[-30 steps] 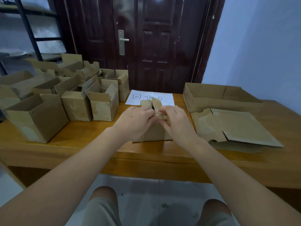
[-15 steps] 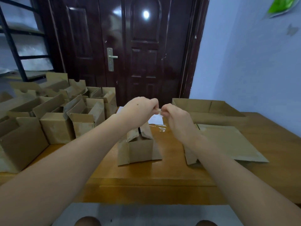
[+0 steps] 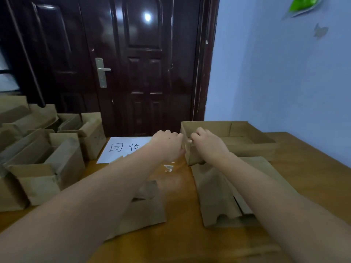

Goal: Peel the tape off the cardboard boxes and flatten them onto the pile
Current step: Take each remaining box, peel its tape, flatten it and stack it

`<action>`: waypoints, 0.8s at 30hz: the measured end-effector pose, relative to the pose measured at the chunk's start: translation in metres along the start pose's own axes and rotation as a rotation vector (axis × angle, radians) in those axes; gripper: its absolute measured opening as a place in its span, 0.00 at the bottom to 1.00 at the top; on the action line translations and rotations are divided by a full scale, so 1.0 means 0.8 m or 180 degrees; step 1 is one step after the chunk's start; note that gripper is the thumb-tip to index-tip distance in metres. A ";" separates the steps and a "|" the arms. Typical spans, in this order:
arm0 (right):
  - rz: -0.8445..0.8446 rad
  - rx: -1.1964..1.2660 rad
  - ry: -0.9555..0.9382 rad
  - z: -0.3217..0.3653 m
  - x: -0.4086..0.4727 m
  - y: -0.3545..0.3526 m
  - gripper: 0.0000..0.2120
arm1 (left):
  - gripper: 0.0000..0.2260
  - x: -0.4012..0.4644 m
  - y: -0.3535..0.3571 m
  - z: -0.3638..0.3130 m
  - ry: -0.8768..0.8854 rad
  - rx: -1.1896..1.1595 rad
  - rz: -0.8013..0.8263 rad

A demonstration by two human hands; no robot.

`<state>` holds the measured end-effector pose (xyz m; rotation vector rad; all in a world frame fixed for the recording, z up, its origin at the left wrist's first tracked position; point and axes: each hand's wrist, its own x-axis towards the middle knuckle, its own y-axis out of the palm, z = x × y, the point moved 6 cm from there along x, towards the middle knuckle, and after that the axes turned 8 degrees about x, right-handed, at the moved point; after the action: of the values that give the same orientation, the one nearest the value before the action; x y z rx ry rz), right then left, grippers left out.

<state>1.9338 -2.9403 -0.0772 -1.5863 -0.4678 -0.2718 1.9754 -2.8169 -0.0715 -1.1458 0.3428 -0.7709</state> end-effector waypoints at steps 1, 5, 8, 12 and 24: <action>0.0101 0.0001 0.0155 -0.012 0.008 0.007 0.16 | 0.26 0.009 0.008 -0.001 0.0044 0.0044 0.0092; 0.0252 -0.0047 0.0628 -0.050 0.038 0.030 0.14 | 0.29 0.030 0.032 -0.002 0.0144 0.0107 0.0347; 0.0410 0.0140 0.0981 -0.065 0.050 0.044 0.09 | 0.29 0.031 0.039 0.007 0.0130 0.0090 0.0354; 0.0476 0.0594 0.1037 -0.059 0.049 0.049 0.14 | 0.29 0.014 0.037 0.021 0.0077 0.0090 0.0337; 0.1108 0.1155 -0.0048 0.129 -0.014 -0.044 0.28 | 0.25 -0.163 -0.009 0.118 -0.0511 -0.0196 0.0182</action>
<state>1.8970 -2.8385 -0.0590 -1.2857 -0.2288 0.0882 1.9393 -2.6622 -0.0451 -1.2422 0.2651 -0.6176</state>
